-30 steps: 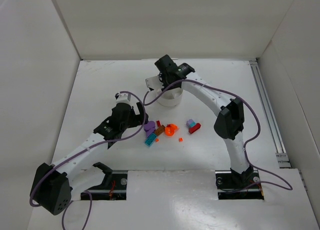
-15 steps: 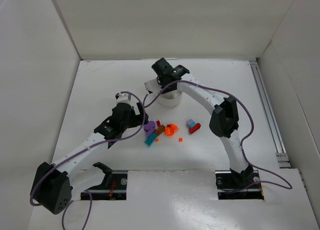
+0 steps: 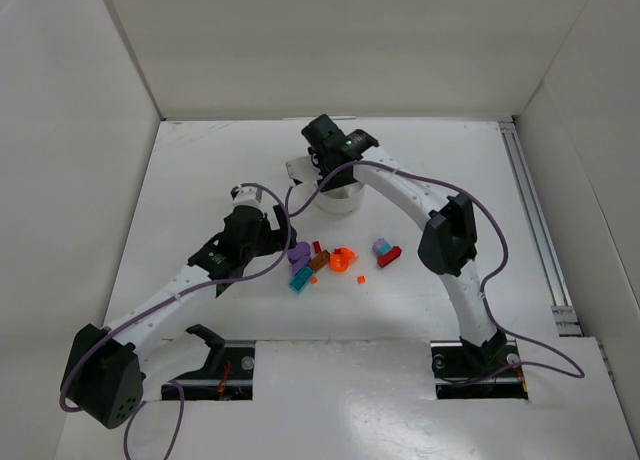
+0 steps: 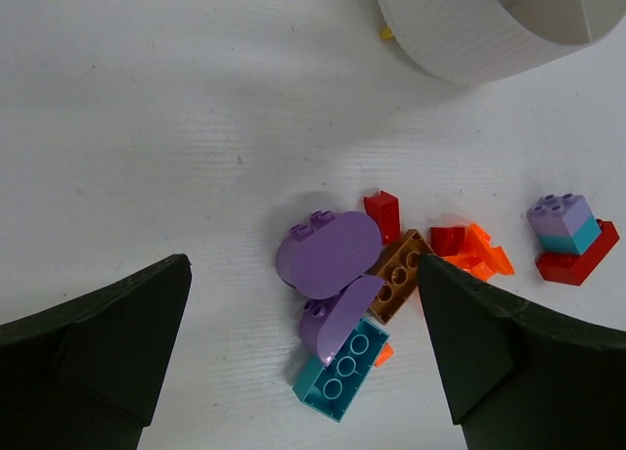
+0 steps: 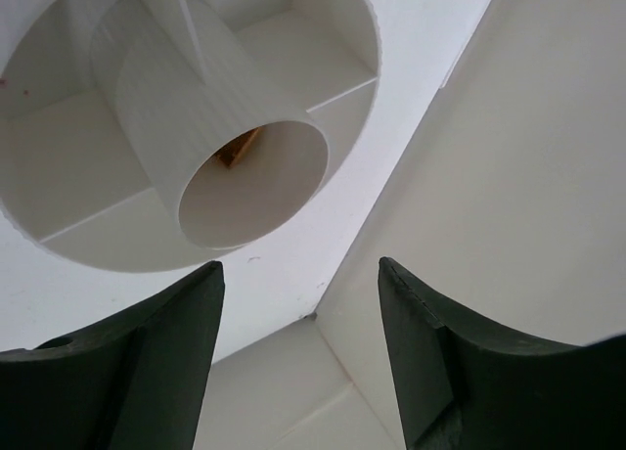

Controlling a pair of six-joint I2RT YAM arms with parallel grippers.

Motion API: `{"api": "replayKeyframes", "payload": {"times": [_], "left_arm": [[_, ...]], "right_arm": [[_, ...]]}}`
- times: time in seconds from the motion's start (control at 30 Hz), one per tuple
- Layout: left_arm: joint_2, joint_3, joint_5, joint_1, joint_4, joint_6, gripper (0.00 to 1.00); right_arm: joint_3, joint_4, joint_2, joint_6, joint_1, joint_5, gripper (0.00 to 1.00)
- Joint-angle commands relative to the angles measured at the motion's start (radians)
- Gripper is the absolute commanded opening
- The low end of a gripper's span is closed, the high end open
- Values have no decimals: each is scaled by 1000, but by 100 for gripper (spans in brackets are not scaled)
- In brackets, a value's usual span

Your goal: Sort the legos into containers by color

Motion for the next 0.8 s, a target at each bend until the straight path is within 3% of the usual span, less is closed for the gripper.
{"api": "replayKeyframes", "payload": {"times": [0.0,0.13,0.17,0.23,0.43,0.63,0.77], "left_arm": [[4,22,1,-5,22,3,100],[-6,22,16,-5,13,3,100],[-6,22,25,-5,13,12,100],[-15,22,68,-5,13,24,100],[20,34,90,-110,39,46,100],[154,105,-76,-258,-27,-31,100],[212,151,-169,-371,-41,-69,89]], "right_arm": [[33,52,-79,41,23,-52,69],[-72,197,-229,156,6,-52,78],[-114,237,-325,241,-21,-64,87],[-298,328,-446,324,-61,-141,99],[-996,806,-1019,550,-172,-278,99],[-1252,770,-1289,656,-181,-293,99],[-1361,703,-1395,694,-181,-269,99]]}}
